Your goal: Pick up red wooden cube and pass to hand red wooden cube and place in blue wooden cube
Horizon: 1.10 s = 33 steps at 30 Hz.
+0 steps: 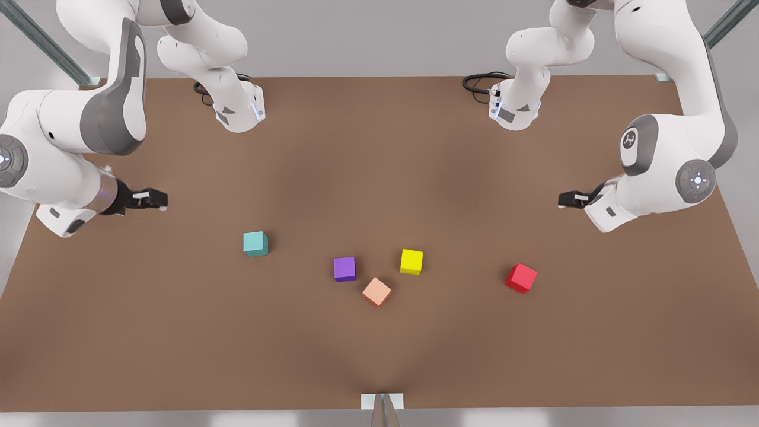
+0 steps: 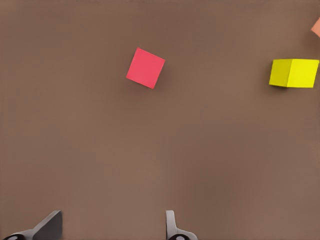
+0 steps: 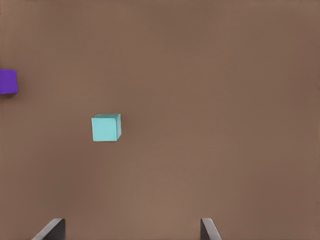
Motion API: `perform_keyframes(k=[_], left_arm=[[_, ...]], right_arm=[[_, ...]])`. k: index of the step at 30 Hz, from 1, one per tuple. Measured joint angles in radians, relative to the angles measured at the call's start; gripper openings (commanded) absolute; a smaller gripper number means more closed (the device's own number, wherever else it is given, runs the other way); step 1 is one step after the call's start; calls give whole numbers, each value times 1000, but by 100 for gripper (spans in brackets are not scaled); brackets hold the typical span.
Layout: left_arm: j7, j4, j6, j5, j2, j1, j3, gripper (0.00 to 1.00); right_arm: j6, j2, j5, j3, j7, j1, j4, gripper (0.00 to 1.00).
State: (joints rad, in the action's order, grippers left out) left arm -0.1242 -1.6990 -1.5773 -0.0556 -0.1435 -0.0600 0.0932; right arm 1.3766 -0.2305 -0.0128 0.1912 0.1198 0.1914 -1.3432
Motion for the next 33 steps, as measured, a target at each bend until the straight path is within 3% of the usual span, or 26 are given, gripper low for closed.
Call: perform_keyframes(k=[3,6,10,16,24,33], left_arm=[[-36,-22,-51,-3,-60,11,0,100],[-100,-176,-226,-4,-140,50,2,100],[-209,-223,-435,-4,-239,57,2,100],[-344,-281,-597,10,-270,73,2,100],[-434,-130,-750,23,-400,73,-1,100],[-379,-127,-794,25,-459,89,-2,100]], right_arm=[[28,-2,-3,0,9,-1,-3,100],[45,-7,-7,1,17,-6,-6,100],[58,-8,-10,1,25,-14,-14,100],[63,-10,-12,1,36,-17,-23,100],[64,-11,-12,1,48,-18,-27,100],[63,-11,-12,1,56,-20,-38,100]])
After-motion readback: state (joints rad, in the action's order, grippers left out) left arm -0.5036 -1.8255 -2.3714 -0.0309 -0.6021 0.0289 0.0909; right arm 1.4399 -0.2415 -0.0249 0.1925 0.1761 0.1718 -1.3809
